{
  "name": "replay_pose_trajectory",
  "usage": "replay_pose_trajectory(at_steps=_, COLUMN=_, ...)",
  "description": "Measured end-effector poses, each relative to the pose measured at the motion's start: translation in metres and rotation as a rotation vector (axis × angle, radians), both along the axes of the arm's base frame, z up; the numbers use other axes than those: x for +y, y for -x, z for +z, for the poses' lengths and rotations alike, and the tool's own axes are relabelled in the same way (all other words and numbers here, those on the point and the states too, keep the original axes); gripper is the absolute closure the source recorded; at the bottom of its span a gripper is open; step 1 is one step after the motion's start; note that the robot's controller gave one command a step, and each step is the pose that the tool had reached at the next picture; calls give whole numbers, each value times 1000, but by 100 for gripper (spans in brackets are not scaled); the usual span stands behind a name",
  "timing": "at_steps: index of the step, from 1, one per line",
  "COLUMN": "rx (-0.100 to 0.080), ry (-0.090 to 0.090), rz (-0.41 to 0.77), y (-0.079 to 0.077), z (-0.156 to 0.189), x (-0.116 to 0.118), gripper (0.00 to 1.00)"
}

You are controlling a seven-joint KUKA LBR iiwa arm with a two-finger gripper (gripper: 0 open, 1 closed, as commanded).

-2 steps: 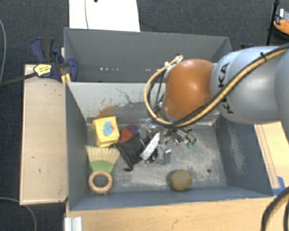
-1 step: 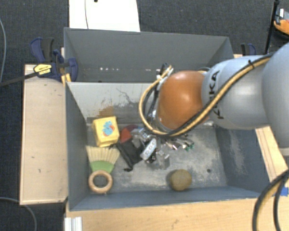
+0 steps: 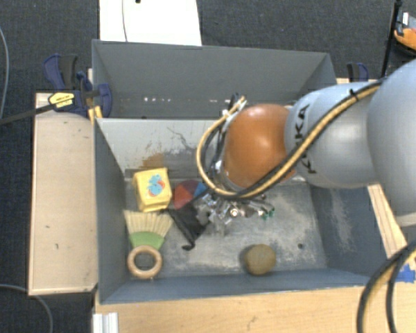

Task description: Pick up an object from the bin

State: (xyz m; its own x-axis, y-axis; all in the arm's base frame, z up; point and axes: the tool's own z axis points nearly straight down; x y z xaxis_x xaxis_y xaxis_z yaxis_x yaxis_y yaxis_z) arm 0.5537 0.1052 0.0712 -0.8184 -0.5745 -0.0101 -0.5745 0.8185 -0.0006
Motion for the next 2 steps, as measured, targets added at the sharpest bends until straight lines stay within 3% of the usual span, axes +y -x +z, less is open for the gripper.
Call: replay_pose_trajectory(at_steps=2, rx=4, ry=1, rz=-2, y=1, z=2, x=0, gripper=100)
